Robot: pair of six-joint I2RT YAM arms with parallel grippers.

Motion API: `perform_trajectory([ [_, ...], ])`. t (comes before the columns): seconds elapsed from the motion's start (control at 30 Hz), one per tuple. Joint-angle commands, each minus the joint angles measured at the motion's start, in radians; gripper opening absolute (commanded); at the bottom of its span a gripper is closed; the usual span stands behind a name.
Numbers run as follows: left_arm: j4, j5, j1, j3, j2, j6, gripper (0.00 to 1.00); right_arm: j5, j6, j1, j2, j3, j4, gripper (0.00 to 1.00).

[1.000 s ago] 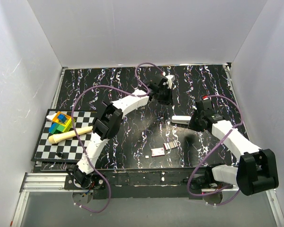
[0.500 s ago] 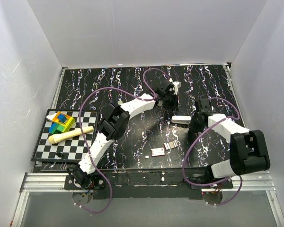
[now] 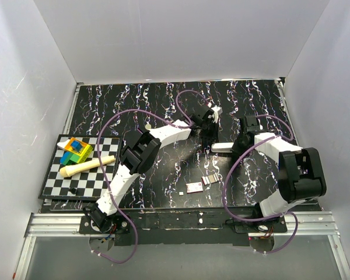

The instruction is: Unload the staples from the stapler

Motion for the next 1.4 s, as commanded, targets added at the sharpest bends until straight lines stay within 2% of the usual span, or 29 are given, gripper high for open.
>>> perform_trajectory([
  [0.0,-0.033,-0.040,-0.011,-0.084,-0.091,0.025,0.00,0.038,-0.004,-0.006,0.024,0.067,0.028,0.01],
  [0.4,0.026,-0.049,-0.029,-0.273,-0.217,0.015,0.00,0.020,-0.017,-0.006,0.070,0.130,0.037,0.01],
  [0.87,0.021,-0.057,-0.054,-0.271,-0.266,0.010,0.00,-0.030,-0.029,-0.006,0.070,0.171,0.023,0.01],
  [0.97,-0.012,-0.104,-0.054,-0.274,-0.289,0.024,0.00,-0.017,-0.030,-0.006,0.045,0.168,-0.001,0.01],
  [1.03,-0.038,-0.152,-0.052,-0.276,-0.307,0.044,0.05,0.006,-0.026,-0.008,0.013,0.157,-0.024,0.01],
  [1.27,-0.092,-0.216,-0.040,-0.282,-0.376,0.073,0.33,0.085,-0.017,-0.014,-0.163,0.122,-0.102,0.01],
  [1.37,-0.095,-0.221,-0.040,-0.282,-0.404,0.079,0.40,0.115,-0.026,-0.014,-0.243,0.110,-0.139,0.03],
])
